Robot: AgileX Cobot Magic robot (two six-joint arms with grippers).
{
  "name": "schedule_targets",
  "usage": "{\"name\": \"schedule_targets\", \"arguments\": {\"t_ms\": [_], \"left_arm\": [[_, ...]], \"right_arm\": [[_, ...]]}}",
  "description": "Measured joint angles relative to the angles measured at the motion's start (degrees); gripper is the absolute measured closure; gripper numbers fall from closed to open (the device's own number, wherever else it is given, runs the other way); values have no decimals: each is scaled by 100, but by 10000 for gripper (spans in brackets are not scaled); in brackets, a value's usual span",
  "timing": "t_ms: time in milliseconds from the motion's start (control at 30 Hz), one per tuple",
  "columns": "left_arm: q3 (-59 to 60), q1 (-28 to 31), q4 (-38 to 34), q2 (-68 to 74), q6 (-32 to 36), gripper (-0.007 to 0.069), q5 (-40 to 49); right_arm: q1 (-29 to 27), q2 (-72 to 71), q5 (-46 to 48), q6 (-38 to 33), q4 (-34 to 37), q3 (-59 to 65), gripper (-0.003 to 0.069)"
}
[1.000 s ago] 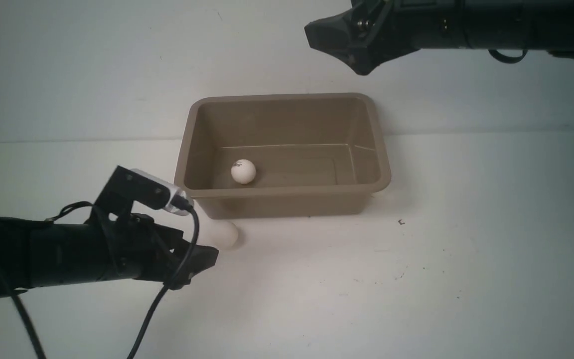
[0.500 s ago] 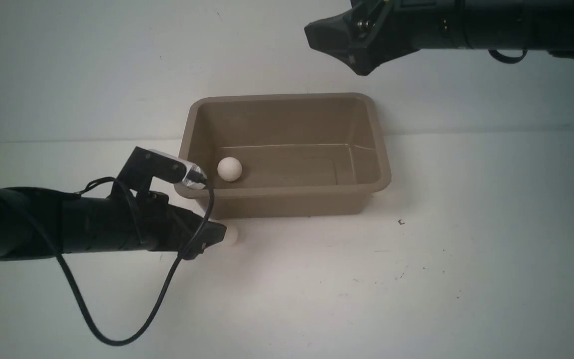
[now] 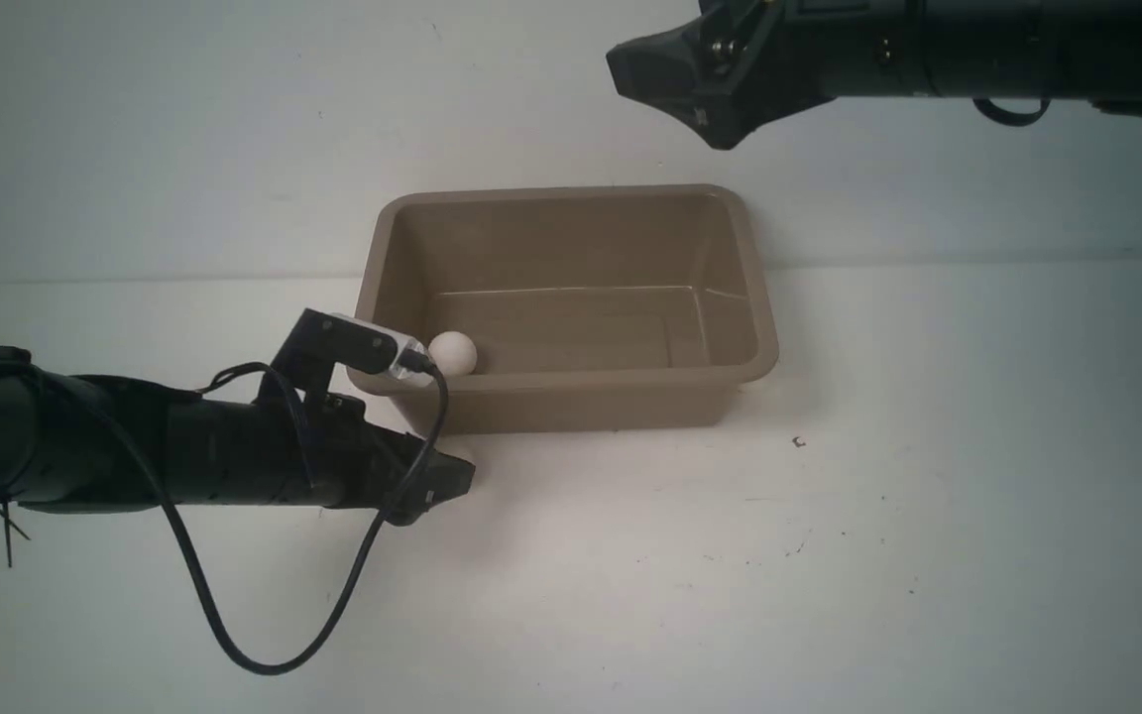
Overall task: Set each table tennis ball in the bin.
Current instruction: Use the right arm to clamp the table tennis ball closest to it
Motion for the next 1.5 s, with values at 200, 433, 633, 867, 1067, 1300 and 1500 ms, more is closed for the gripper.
{"name": "schedule_targets", "arguments": {"t_ms": [200,433,633,867,1067,1300,1500], "left_arm": [[-206,-270,5,200,13,90,-100],[-305,-287,-12,399,13,142,-216],[-305,-292,-12,413,13,380,-220],[-305,-292,-12,413,13,622,36],[-305,-292,-12,413,13,629,408],[-305,-292,-12,413,7,591,790],[-305,-292,-6,413,-38,385,879]], "right_arm": [[0,0,-8,0,0,0,71],[0,0,8,0,0,0,71],[0,0,8,0,0,0,71],[0,0,8,0,0,0,71],[0,0,15,0,0,0,71],[0,0,64,25,0,0,71],[0,0,66,21,0,0,71]]}}
